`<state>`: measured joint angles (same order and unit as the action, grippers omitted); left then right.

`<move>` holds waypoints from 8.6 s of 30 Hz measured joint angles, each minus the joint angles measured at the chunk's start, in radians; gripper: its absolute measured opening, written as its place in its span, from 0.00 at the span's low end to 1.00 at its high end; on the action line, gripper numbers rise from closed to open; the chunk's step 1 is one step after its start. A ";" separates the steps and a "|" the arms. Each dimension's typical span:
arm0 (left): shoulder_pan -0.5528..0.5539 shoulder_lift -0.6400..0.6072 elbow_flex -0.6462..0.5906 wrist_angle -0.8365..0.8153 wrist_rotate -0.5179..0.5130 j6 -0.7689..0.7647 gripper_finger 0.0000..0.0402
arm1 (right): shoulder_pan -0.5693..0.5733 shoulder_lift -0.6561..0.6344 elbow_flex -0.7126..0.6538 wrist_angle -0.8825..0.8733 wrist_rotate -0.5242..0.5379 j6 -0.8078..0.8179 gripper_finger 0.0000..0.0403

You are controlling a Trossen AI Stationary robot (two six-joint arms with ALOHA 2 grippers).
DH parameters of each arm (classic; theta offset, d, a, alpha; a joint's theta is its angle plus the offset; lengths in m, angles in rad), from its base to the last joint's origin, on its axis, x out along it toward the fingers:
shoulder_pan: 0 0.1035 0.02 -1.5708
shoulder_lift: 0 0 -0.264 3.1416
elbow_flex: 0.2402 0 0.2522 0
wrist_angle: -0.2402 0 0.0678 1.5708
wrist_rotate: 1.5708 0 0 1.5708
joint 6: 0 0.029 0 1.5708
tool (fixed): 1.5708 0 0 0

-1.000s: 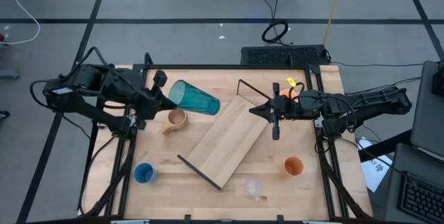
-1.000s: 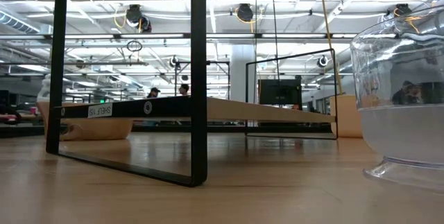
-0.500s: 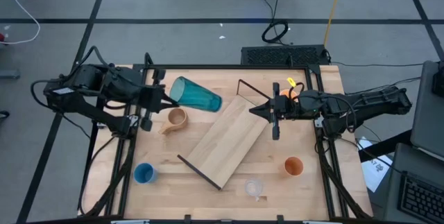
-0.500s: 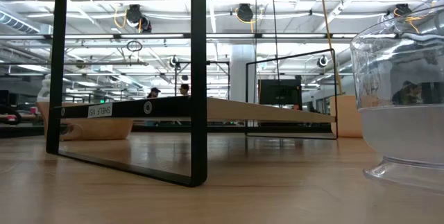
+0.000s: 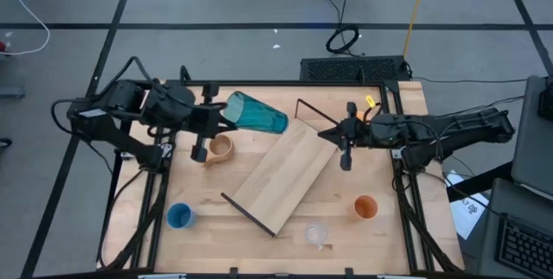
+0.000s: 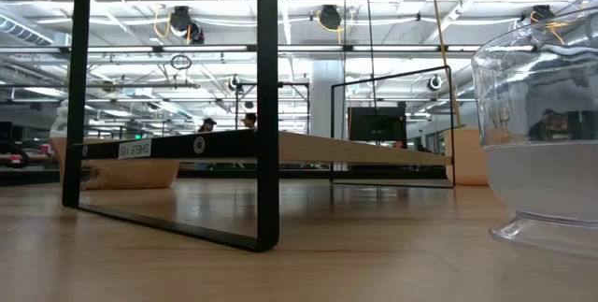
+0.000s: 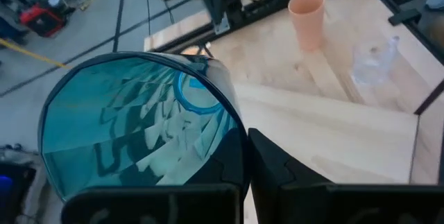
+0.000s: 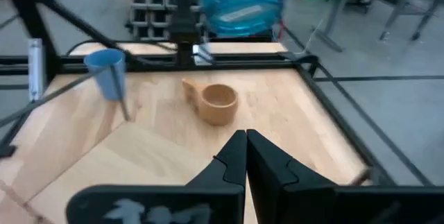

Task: Stack small to large cups/mugs on shelf
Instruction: Put the top blue cup on the shelf, then put the orange cup on the shelf

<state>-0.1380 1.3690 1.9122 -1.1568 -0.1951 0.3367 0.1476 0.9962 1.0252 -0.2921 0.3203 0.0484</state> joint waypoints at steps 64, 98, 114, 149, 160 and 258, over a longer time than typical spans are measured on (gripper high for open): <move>0.327 0.728 0.301 -0.187 0.219 0.612 0.04 | 0.016 -0.346 -0.313 0.109 0.050 0.015 0.00; 0.324 0.753 0.301 -0.117 0.211 0.594 0.18 | 0.017 -0.346 -0.313 0.109 0.049 0.017 0.00; 0.313 0.723 0.302 -0.063 0.197 0.507 0.46 | 0.018 -0.346 -0.312 0.109 0.049 0.015 0.00; 0.084 0.201 0.302 -0.237 0.076 0.033 0.50 | 0.018 -0.314 -0.312 0.190 0.045 0.116 0.00; -0.021 0.128 0.302 -0.371 0.055 -0.070 0.50 | 0.018 -0.251 -0.312 0.214 0.045 0.153 0.00; -0.513 -0.270 -0.827 0.252 -0.555 -0.525 0.58 | 0.214 0.473 0.743 -0.892 -0.188 0.624 0.00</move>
<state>-0.6514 1.0988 1.0850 -0.9047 -0.7500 -0.1887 0.3618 1.4690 1.7686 -1.1846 0.1319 0.6724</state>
